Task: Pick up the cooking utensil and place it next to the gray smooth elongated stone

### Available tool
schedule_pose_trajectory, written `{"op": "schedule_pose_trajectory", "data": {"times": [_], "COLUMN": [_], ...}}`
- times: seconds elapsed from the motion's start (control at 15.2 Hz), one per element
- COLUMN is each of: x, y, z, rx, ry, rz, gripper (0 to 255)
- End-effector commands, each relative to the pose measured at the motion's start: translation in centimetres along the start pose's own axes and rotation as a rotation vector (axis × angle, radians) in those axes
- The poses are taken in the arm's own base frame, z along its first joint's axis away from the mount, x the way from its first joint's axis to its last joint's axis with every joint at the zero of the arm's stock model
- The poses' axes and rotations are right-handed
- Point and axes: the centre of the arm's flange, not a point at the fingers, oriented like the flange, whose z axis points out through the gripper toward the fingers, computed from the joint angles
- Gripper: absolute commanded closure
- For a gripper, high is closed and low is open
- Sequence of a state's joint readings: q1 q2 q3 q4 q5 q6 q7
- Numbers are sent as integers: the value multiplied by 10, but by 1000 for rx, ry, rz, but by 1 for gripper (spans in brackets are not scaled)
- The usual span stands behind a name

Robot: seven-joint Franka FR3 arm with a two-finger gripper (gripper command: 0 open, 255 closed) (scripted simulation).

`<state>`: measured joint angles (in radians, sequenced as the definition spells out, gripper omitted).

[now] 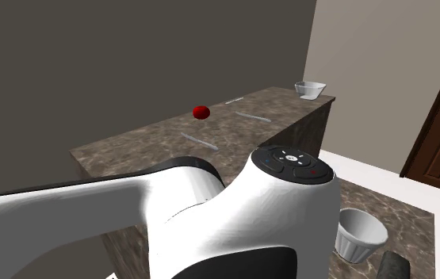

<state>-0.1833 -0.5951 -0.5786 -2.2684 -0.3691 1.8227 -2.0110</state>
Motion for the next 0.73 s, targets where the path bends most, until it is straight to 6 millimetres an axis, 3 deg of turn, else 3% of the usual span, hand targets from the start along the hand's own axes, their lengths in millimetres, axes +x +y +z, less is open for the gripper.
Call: {"op": "schedule_pose_trajectory", "data": {"times": [0.0,0.07,0.13,0.46,0.66], "x": [0,0,0,0,0], "y": [0,0,0,0,0], "z": [0,0,0,0,-39], "rx": [0,0,0,0,0], "ry": [0,0,0,0,0], "rz": [0,0,0,0,0], "gripper": [255,255,0,0,0]}}
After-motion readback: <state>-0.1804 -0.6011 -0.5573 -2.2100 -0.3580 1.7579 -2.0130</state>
